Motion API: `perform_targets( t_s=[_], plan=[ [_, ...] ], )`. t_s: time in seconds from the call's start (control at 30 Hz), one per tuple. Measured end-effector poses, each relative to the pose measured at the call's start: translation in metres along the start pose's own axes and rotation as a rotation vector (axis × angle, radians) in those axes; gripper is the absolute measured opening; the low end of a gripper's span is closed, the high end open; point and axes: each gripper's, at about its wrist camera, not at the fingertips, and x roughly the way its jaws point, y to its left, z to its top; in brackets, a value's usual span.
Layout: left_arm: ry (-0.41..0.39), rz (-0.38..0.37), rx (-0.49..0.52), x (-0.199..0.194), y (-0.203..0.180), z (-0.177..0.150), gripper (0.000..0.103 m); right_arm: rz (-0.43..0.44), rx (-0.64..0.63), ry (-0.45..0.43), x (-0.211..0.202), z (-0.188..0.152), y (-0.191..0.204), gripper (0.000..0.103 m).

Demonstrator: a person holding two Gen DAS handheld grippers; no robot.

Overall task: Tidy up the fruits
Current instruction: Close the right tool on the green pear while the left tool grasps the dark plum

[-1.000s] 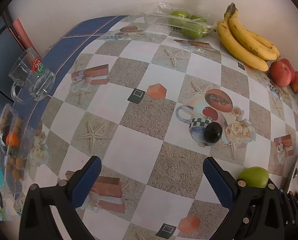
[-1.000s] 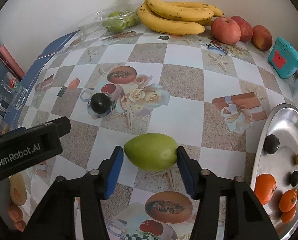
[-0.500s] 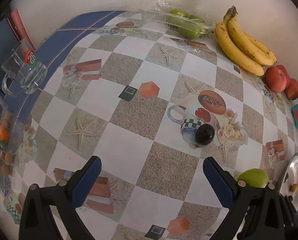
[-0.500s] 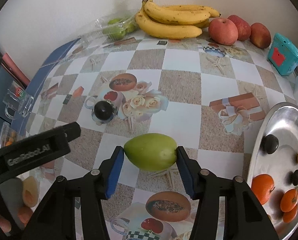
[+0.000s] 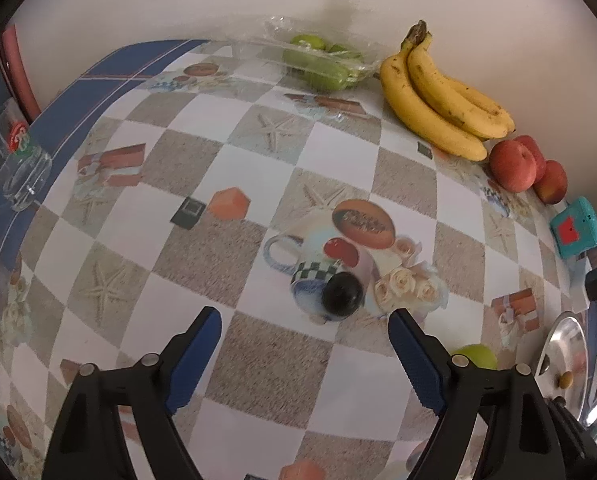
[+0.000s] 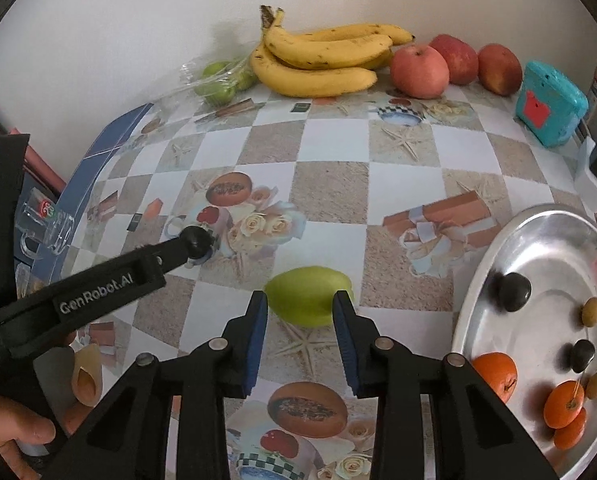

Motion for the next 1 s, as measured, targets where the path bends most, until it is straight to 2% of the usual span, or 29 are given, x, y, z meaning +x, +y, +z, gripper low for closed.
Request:
perform_targets(
  t_s=[0.07,0.33,0.47,0.6,0.7,0.8,1.0],
  plan=[
    [-0.005,-0.002,0.004,0.002,-0.001,0.001,0.077,0.014,0.010,0.001,0.000,0.001,-0.003,0.035],
    [0.018,-0.060,-0.031,0.016,0.004,0.004,0.076,0.023,0.025,-0.007,0.002,0.005,-0.010,0.036],
    [0.014,-0.066,-0.022,0.018,0.000,0.008,0.076,0.029,0.033,-0.007,0.004,0.009,-0.013,0.045],
    [0.024,-0.063,-0.017,0.023,-0.002,0.010,0.065,0.015,0.029,-0.006,0.009,0.011,-0.013,0.053],
    [0.026,-0.061,-0.015,0.025,-0.002,0.010,0.064,0.007,0.030,-0.006,0.011,0.014,-0.015,0.054],
    [0.027,-0.061,-0.010,0.027,-0.003,0.011,0.054,-0.005,0.038,-0.005,0.015,0.017,-0.020,0.054],
    [0.041,-0.064,-0.004,0.032,-0.005,0.011,0.052,0.003,0.058,0.007,0.023,0.019,-0.024,0.055]
  ],
)
